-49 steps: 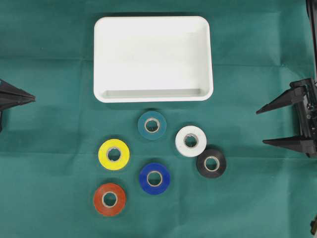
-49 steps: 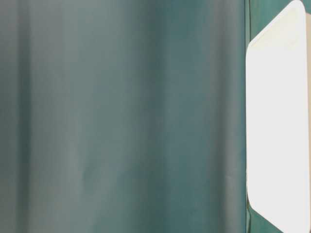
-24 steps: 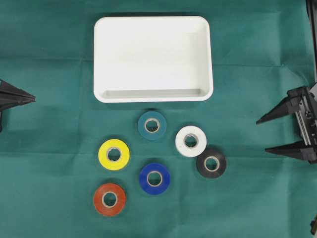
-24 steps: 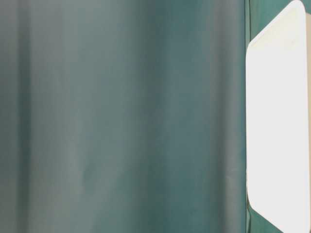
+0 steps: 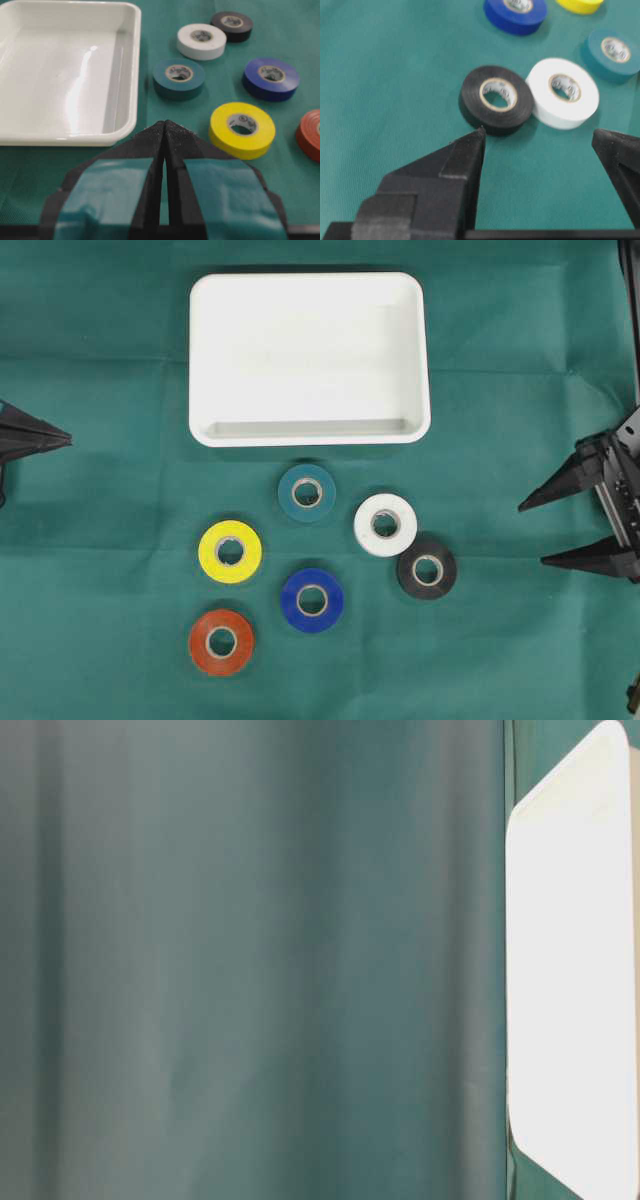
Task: Put the tape into the white case with the right arm.
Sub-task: 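Lower the right gripper over the black tape roll and close on it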
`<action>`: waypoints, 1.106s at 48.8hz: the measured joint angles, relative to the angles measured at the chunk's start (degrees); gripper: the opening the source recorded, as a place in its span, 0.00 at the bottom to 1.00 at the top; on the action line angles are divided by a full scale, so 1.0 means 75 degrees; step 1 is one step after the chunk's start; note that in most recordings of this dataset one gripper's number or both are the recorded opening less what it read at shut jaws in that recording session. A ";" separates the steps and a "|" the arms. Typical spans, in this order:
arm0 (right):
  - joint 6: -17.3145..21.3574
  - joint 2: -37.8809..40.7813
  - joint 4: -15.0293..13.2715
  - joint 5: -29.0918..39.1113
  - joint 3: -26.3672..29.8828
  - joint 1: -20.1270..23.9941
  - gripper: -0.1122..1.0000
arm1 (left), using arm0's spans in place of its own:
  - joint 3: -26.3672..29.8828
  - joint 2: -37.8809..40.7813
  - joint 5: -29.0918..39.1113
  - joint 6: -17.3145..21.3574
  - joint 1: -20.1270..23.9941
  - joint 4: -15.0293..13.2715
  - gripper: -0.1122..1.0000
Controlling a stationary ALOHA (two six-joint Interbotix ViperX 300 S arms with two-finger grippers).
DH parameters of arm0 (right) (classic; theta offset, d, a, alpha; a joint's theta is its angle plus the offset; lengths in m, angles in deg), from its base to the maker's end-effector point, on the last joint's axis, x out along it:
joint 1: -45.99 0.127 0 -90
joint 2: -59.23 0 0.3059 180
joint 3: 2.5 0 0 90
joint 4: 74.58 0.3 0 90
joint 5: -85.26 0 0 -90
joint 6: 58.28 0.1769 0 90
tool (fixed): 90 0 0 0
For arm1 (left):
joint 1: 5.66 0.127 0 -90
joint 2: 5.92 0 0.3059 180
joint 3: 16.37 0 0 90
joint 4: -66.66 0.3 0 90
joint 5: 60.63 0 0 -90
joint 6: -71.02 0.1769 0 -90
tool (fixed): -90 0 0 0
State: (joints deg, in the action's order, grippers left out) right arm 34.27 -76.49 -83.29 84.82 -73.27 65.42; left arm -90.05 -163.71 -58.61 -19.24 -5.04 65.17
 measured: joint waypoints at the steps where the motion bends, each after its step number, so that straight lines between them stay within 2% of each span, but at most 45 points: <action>1: 0.0000 0.0070 0.0000 -0.0035 0.0012 0.0012 0.62 | 0.0000 0.0012 0.0000 0.0000 0.0000 0.0000 0.11; 16: 0.0000 0.1594 -0.0012 -0.0926 0.0398 0.0152 0.62 | 0.0000 0.0012 0.0000 0.0000 0.0000 0.0000 0.11; 54: 0.0023 0.5309 -0.0012 -0.1910 0.1969 0.0480 0.62 | 0.0000 0.0000 0.0000 0.0000 -0.0012 0.0000 0.11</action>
State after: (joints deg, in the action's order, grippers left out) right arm 34.45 -36.68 -83.37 70.49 -58.51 69.02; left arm -90.05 -163.71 -58.61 -19.24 -5.13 65.17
